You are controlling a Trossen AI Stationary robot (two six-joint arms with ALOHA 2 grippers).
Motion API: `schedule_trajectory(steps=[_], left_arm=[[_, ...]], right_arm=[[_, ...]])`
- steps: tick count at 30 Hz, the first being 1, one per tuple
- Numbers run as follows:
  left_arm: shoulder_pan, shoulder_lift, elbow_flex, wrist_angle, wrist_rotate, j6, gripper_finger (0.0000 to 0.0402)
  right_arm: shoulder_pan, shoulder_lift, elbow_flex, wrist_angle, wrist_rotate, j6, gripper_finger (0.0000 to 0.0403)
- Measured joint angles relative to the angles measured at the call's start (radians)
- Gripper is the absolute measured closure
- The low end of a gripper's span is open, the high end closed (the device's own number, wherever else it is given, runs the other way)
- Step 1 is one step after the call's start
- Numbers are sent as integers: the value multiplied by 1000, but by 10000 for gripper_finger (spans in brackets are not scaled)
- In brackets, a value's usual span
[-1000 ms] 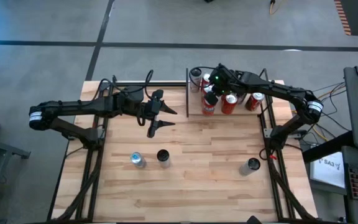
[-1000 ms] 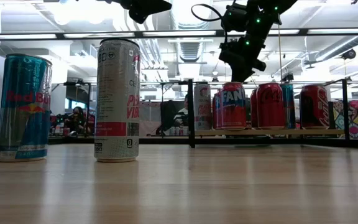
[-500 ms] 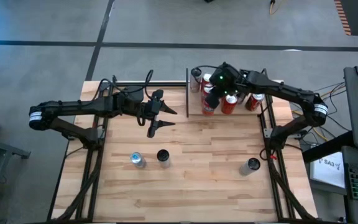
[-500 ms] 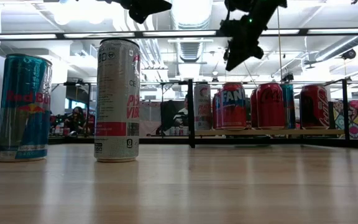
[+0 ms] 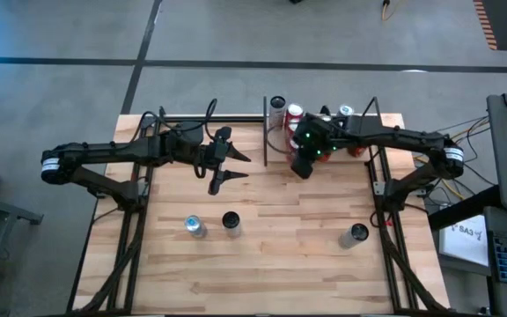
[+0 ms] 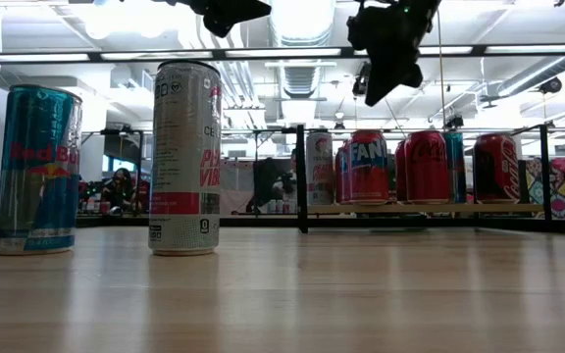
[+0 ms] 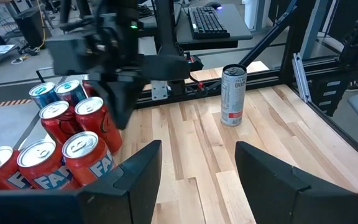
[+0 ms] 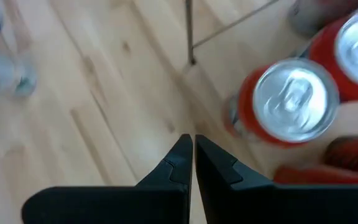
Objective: Place canned beverage on shelf
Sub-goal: Adjust the orange soda cans on the shelf
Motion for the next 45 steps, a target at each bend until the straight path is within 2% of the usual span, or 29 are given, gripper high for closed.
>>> schedule_trajectory(steps=[9,16,21,33,45], left_arm=[[0,0,0,0,0,-7,212],[0,0,0,-1,0,-7,212],[0,0,0,-1,0,-7,212],[0,0,0,-1,1,-7,212],[0,0,0,-1,0,-8,212]], right_arm=[[35,5,-34,-50,11,33,394],[35,6,-71,-35,87,25,394],[35,6,-71,14,93,-2,394],[4,69,-72,50,101,-66,394],[-18,83,-72,52,172,-90,394]])
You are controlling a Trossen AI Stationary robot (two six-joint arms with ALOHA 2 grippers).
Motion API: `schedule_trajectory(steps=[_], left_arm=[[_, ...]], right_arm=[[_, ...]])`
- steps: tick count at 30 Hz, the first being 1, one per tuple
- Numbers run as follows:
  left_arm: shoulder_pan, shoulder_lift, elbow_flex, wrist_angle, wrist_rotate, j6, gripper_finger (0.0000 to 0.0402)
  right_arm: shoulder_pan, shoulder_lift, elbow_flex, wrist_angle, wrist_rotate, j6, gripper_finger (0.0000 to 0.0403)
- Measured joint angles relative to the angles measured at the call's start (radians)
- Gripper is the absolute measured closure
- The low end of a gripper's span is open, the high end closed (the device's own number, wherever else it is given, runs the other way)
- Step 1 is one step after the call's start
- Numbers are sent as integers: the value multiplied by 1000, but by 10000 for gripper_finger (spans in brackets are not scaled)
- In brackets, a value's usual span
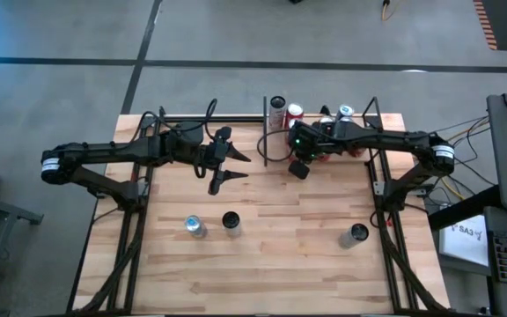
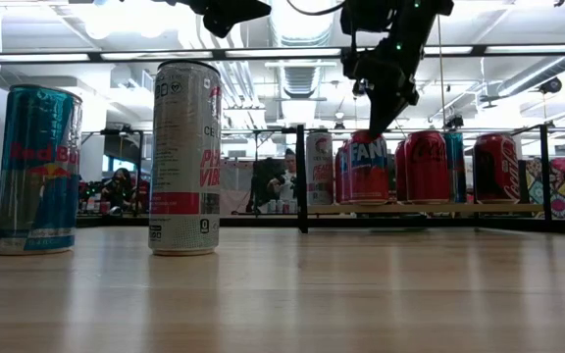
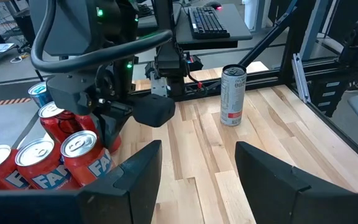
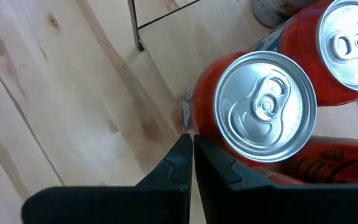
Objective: Place canned beverage on shelf
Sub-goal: Adjust the orange soda cans on the shelf
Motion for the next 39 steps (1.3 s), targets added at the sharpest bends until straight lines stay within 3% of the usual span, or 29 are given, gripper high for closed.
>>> schedule_trajectory(steps=[39], left_arm=[[0,0,0,-1,0,0,212]], right_arm=[[-5,-13,24,-5,27,-23,393]])
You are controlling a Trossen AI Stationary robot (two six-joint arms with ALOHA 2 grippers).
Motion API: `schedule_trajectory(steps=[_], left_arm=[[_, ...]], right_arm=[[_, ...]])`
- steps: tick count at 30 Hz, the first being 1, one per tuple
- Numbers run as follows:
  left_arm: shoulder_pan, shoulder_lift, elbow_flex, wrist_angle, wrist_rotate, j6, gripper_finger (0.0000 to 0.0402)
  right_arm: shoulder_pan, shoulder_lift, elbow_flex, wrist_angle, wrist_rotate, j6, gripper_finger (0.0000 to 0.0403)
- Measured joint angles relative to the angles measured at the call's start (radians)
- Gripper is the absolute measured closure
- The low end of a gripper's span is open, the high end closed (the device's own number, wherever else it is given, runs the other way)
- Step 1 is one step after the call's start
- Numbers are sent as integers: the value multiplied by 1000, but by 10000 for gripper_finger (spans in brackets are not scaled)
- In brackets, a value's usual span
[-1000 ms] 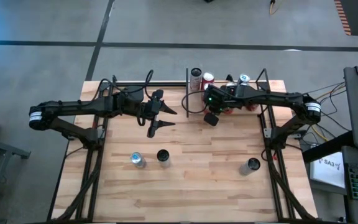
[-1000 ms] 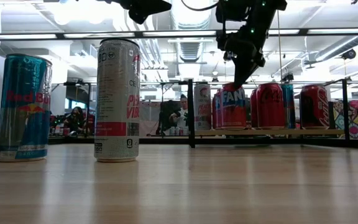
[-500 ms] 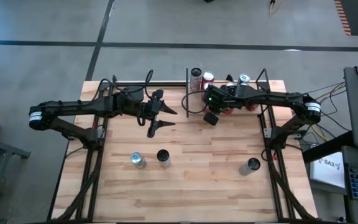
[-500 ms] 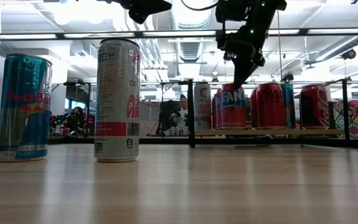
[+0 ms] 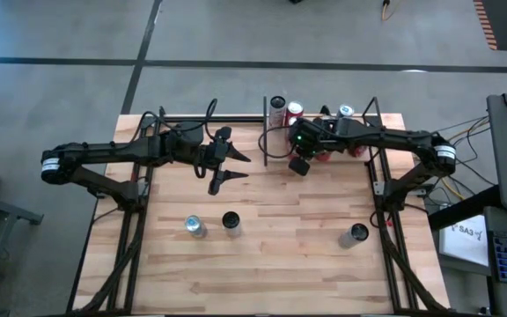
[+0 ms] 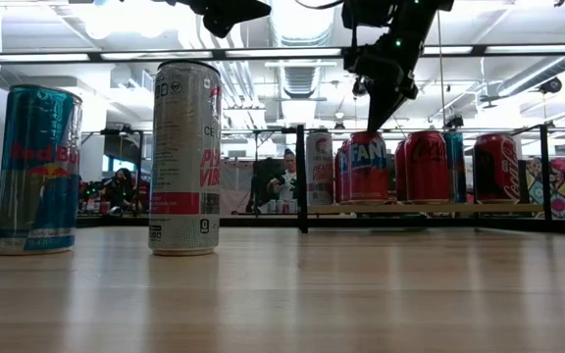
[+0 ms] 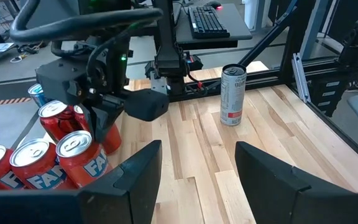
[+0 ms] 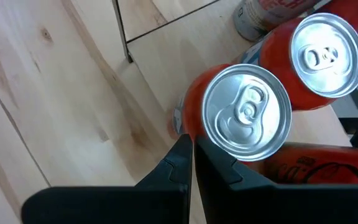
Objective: Place canned beverage on shelf
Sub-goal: Adjust the orange soda cans on the shelf, then put the left white soda can on the shelf aligned with the other white soda can
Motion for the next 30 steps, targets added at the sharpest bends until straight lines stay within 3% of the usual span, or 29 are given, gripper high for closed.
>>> schedule_trajectory(steps=[13,30], left_arm=[[0,0,0,1,0,0,212],[0,0,0,26,0,-31,212]], right_arm=[[14,-37,28,-27,-4,5,394],[158,-162,-13,60,46,18,394]])
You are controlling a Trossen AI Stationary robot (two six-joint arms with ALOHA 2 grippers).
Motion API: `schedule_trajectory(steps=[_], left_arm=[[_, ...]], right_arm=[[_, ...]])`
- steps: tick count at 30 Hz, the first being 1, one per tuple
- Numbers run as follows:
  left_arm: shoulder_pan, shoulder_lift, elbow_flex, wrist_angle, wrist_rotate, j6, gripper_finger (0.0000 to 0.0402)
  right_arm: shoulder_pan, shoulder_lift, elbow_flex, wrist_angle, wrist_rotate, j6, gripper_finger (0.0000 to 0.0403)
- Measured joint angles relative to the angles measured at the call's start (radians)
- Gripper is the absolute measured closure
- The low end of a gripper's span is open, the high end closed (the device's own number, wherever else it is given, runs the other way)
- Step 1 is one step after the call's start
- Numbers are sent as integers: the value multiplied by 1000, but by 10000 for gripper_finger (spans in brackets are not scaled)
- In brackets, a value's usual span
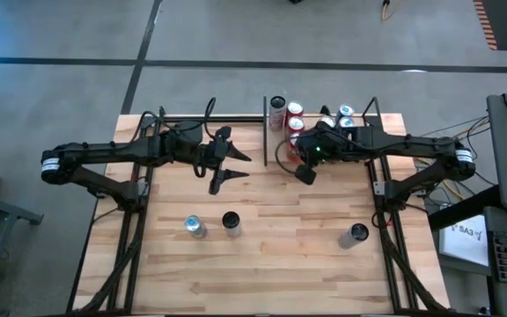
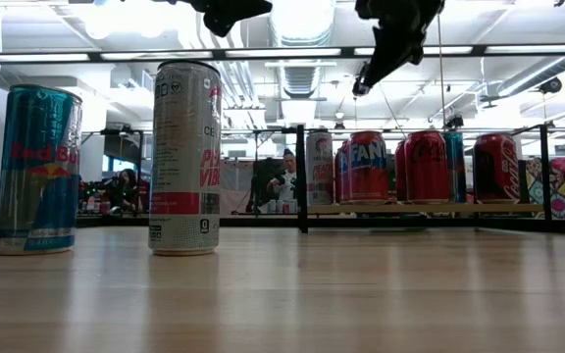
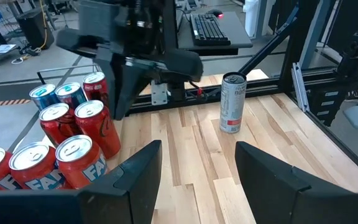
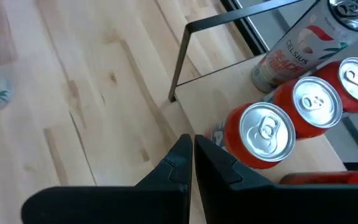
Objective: Place canned beverage on shelf
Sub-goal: Put the left white soda can on the shelf aligned with the other white soda can
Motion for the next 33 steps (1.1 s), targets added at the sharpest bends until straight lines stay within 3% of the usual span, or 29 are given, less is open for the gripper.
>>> schedule_trajectory(steps=[8,19,33], left_arm=[[0,0,0,7,0,-14,212],[0,0,0,65,0,-30,212],[0,0,0,76,0,-72,212]], right_arm=[[94,-7,-4,6,80,16,394],[166,-14,-29,-21,83,15,394],[210,-178,-301,223,74,10,394]])
